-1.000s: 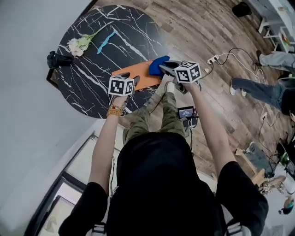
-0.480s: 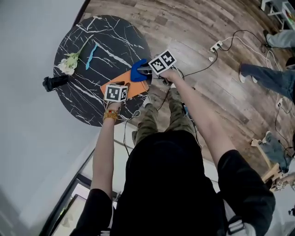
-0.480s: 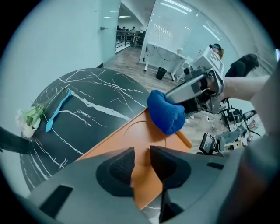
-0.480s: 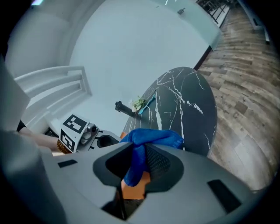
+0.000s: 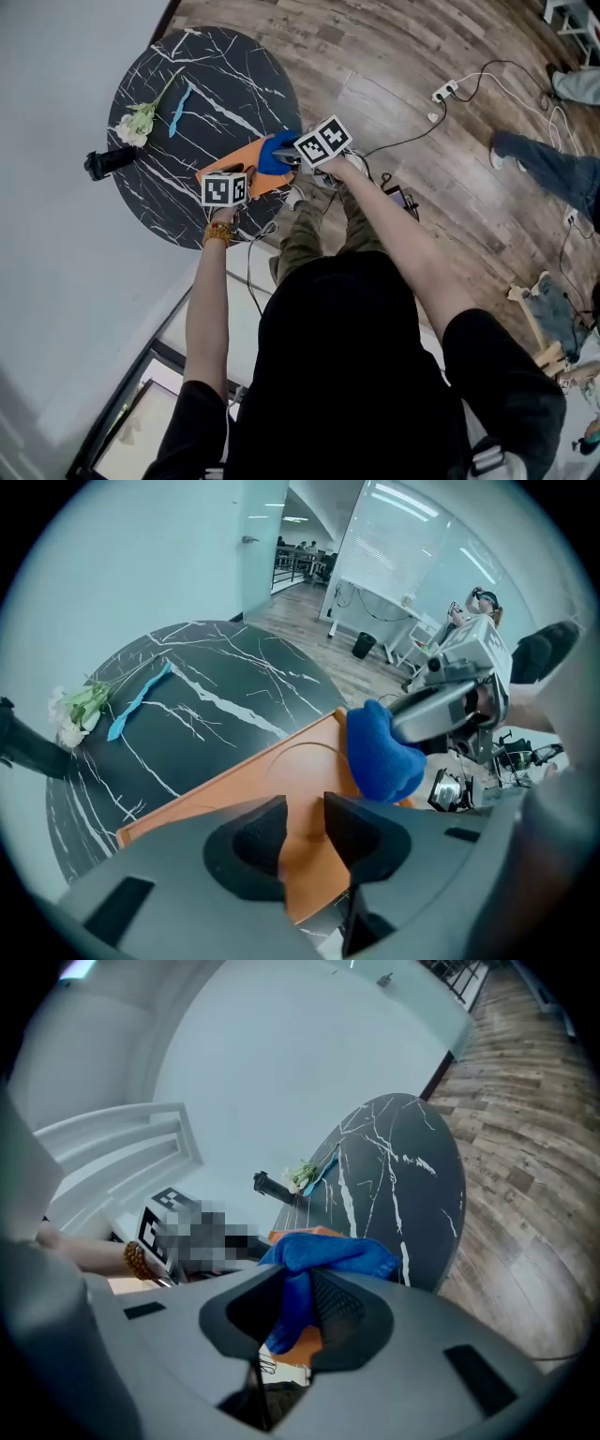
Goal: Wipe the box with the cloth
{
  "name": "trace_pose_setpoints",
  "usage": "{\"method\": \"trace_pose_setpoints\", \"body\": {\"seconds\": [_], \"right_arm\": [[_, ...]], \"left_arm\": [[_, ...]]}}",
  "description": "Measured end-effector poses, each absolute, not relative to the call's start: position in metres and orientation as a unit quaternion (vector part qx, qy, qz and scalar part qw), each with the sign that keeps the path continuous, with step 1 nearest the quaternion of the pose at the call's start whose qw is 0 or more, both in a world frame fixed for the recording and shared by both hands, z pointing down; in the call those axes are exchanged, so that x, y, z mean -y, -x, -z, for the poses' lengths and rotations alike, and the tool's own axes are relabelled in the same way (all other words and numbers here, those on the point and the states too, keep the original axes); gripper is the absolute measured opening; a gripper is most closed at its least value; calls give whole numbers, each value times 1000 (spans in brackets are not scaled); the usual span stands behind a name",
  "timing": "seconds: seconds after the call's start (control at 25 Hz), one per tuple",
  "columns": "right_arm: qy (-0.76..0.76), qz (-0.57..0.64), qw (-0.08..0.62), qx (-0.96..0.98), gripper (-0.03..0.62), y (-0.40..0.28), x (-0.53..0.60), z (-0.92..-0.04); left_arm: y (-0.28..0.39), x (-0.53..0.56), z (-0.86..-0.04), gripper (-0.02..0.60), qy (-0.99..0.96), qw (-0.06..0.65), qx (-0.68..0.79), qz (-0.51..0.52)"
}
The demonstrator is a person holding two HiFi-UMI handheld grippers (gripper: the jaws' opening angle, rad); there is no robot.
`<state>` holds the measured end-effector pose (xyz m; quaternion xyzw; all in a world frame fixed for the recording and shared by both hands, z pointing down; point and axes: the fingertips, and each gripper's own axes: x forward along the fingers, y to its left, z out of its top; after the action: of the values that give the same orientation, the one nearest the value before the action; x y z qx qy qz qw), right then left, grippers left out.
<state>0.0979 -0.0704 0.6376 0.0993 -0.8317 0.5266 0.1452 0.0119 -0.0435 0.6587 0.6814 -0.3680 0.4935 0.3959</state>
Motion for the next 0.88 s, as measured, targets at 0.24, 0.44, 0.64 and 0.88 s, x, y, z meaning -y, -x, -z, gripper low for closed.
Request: {"method": "trace_pose_setpoints", "body": {"seconds": [0.24, 0.44, 0.64, 0.88], "right_arm": [[-88, -520, 144, 837, 71, -105, 34, -640], [-65, -550, 125, 823, 72, -109, 15, -641], [-53, -561, 74, 823, 72, -129, 39, -631], [-75, -543, 79, 832, 72, -121, 114, -637]], "left_arm": [[-12, 46, -658, 110, -677, 409, 373, -485], [-10, 47, -654, 106, -674, 404, 386, -483], [-11, 44, -656, 107, -676, 406, 386, -479], [-9, 47, -659, 107, -678, 407, 398, -466]]}}
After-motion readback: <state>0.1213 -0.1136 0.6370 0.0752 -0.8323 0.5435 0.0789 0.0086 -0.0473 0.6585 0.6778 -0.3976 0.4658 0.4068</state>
